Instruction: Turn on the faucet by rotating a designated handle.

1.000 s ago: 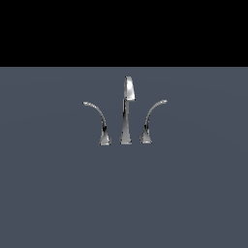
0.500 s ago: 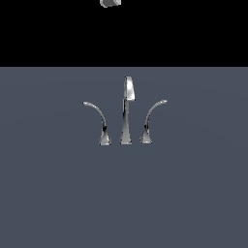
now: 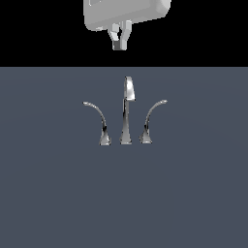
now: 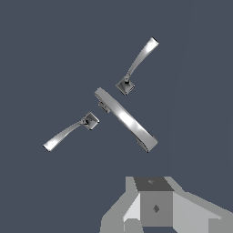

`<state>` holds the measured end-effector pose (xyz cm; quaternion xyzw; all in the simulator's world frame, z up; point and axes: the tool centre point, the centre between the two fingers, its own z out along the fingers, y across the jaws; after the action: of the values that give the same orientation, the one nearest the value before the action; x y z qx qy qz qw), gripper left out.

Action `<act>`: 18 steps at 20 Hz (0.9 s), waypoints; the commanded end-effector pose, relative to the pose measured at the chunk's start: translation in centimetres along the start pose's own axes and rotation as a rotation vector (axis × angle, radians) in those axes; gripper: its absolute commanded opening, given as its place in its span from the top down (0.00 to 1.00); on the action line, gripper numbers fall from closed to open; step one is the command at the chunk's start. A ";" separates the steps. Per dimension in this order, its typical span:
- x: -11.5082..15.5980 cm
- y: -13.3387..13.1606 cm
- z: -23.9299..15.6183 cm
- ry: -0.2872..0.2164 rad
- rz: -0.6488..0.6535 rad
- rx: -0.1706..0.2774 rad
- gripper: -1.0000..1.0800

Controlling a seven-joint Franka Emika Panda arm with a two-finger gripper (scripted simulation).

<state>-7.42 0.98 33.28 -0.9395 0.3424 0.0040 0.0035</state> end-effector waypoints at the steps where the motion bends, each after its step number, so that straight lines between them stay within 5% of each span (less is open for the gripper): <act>1: 1.7 -0.6 1.4 0.001 0.069 0.001 1.00; 18: 14.5 -1.3 11.4 0.010 0.562 -0.001 1.00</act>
<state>3.70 -6.37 22.63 -0.8208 0.5712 0.0015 0.0005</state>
